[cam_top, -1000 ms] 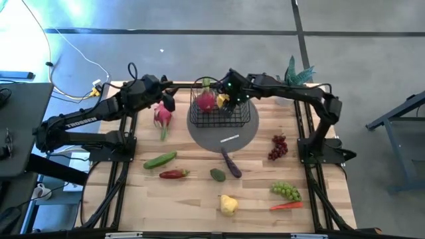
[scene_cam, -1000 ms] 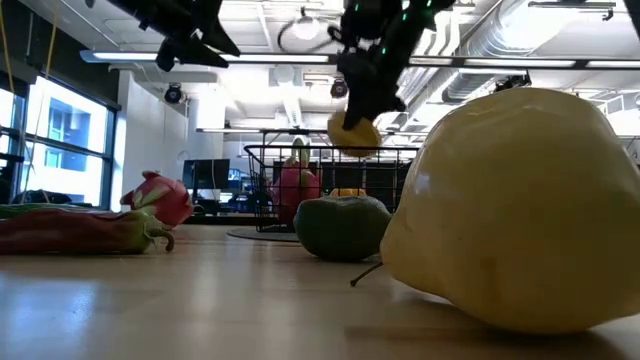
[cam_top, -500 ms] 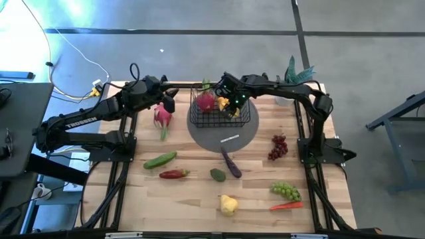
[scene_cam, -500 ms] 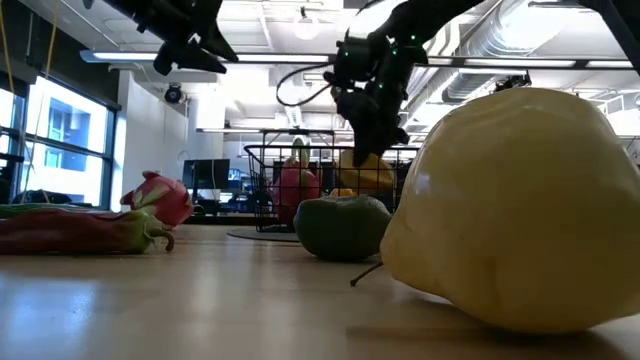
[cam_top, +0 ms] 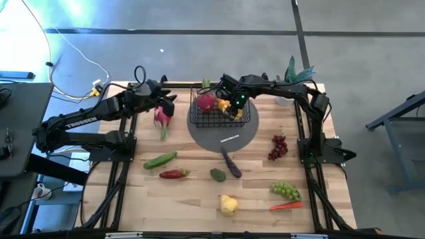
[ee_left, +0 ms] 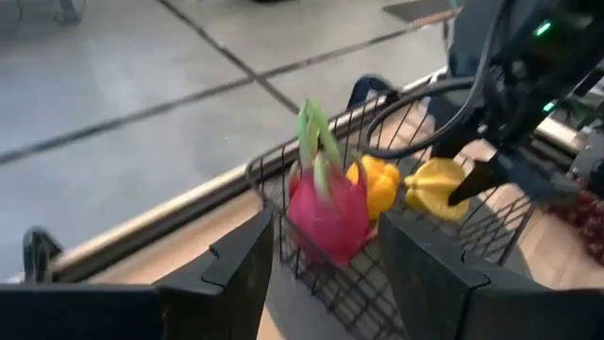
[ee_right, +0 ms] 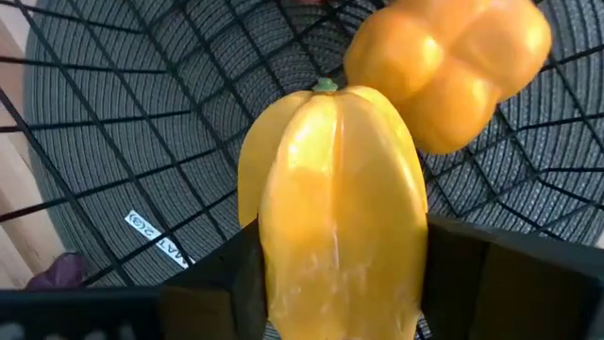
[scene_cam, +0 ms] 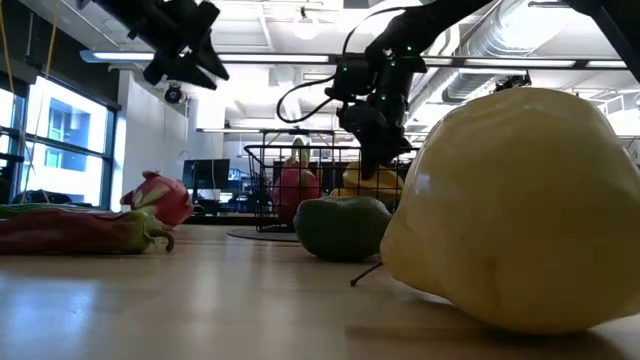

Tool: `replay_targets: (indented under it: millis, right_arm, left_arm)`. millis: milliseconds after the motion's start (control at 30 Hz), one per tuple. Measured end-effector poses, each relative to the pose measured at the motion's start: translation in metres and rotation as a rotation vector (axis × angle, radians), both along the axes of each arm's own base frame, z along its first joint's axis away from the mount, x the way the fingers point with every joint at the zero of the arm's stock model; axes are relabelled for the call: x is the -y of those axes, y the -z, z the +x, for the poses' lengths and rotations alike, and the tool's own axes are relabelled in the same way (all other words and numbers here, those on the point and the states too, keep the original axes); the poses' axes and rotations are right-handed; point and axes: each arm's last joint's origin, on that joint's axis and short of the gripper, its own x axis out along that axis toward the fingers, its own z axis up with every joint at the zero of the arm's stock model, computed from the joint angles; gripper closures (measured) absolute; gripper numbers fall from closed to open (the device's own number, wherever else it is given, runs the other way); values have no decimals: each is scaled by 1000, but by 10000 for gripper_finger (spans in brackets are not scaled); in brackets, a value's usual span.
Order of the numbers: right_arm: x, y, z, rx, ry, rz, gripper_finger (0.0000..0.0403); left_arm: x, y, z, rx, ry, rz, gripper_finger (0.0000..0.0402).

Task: Build produce basket
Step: Put the yellow starfruit into the black wire basket, then put the pink dragon fruit into the black wire basket

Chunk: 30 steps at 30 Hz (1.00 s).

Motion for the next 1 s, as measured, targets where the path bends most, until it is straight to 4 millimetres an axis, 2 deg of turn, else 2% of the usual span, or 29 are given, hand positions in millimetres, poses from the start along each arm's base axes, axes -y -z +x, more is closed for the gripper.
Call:
replay_targets:
  millis: [233,500,633,767,1000]
  right_arm:
    - [1,0,0,-15,3,-35,171]
    - [2,-3,0,-10,35,-28,163]
    - [5,-18,5,37,43,-48,163]
    - [9,-42,12,112,36,-91,163]
    - [14,-78,16,202,83,-143,163]
  left_arm:
    - [3,9,-4,-52,11,-93,220]
    - [5,10,-4,-46,28,-132,219]
    - [5,11,-4,-57,37,-138,208]
    - [6,16,-8,-115,29,-163,185]
    - [6,28,-23,-216,-64,-305,140]
